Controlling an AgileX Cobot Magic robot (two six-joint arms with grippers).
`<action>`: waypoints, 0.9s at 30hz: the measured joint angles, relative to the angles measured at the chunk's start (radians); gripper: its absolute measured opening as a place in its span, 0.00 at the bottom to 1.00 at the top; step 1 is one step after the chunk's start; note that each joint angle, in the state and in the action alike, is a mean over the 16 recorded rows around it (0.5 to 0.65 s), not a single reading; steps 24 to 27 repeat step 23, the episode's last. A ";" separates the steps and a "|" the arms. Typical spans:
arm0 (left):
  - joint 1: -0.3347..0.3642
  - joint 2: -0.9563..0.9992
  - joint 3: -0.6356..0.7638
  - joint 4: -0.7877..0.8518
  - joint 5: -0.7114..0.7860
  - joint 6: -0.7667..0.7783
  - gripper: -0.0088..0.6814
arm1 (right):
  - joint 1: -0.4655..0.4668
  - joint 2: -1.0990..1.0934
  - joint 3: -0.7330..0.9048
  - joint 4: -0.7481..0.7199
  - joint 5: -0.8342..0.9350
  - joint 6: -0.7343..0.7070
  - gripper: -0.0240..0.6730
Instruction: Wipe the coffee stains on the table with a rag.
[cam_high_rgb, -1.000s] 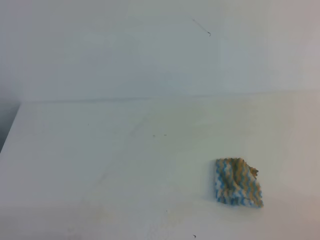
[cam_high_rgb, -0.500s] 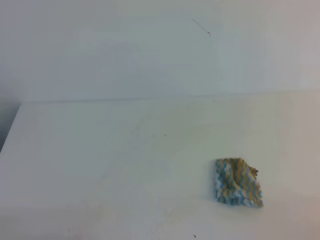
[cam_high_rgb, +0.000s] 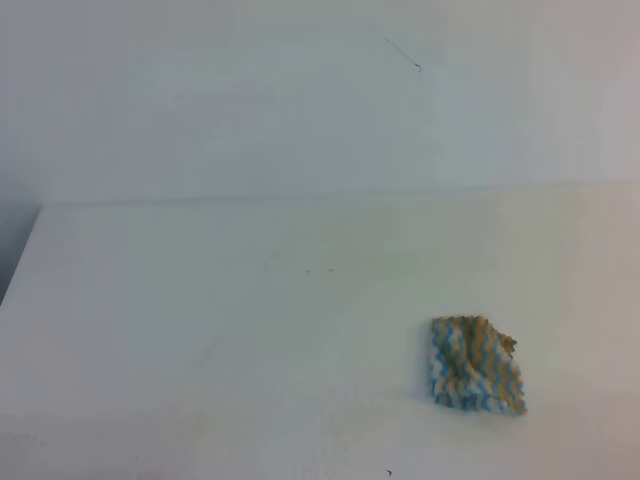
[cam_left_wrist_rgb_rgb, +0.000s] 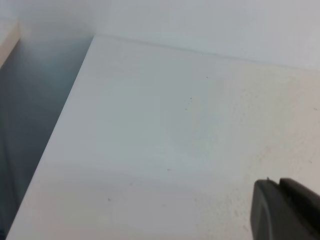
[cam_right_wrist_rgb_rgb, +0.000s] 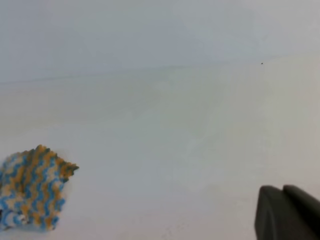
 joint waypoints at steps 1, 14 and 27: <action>0.000 0.000 0.000 0.000 0.000 0.000 0.01 | 0.000 0.000 0.000 0.000 0.000 0.000 0.03; 0.000 0.000 0.000 0.000 0.000 -0.001 0.01 | 0.000 0.000 0.000 0.000 0.000 0.000 0.03; 0.000 0.000 0.000 0.000 0.000 0.000 0.01 | 0.000 0.000 0.000 0.000 0.000 0.000 0.03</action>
